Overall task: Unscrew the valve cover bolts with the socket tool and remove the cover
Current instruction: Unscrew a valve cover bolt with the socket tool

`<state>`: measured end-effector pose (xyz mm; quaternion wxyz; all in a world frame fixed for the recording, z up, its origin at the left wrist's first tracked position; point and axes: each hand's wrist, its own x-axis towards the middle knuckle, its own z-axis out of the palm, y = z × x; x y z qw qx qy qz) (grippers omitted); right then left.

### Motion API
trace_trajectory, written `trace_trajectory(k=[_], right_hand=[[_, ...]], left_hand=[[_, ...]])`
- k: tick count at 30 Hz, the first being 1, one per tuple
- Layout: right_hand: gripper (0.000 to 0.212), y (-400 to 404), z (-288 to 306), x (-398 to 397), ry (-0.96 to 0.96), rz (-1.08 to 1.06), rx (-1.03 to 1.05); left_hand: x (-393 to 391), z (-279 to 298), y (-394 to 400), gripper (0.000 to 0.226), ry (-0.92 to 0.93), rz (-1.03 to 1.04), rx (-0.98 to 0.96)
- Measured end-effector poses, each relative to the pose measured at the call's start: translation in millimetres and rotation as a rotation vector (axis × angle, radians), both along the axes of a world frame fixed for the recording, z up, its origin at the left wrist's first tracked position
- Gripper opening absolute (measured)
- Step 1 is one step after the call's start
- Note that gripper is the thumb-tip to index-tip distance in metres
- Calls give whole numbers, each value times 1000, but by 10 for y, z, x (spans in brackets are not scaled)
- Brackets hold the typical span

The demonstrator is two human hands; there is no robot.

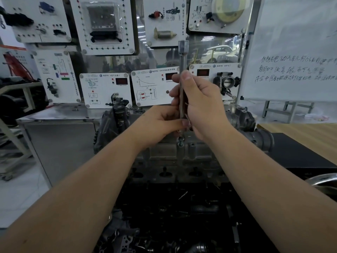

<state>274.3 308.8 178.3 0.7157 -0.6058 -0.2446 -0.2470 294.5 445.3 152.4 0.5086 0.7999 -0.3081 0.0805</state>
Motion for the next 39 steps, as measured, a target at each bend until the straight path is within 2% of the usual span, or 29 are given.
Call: trace_trajectory(k=[2,5,8,14,18,22,25,28,31,33,38,39], right_hand=[[27,-4,-18,13,18,37,34],[11,20,-94,24,-9,38,70],[16,35,-215,52,-105,-93,44],[17,45,-355,58,-198,-160,54],[18,47,-352,70,-216,-146,68],[7,71,-326,116,-191,-194,56],[11,60,-342,131,-189,-255,10],[17,7,-308,122,-209,-251,-99],[38,-68,-302,110,-199,-202,-133],[42,-97,-305,96,-204,-190,-133],[3,-85,-282,56,-240,-282,-128],[5,-91,-278,51,-243,-315,-119]], left_hand=[[7,1,13,12,1,4,18],[14,-8,7,11,-8,33,43],[6,-18,-10,5,-29,49,54],[-52,11,-18,36,-16,20,91],[-29,8,6,22,-19,40,127],[-14,18,-5,15,-61,81,168],[-36,17,-12,18,-64,94,189],[-69,33,-12,24,-9,82,132],[-72,47,-5,32,-14,95,165],[-60,40,-16,34,-50,94,208],[-58,13,-58,36,-134,74,209],[-61,7,-64,36,-143,70,208]])
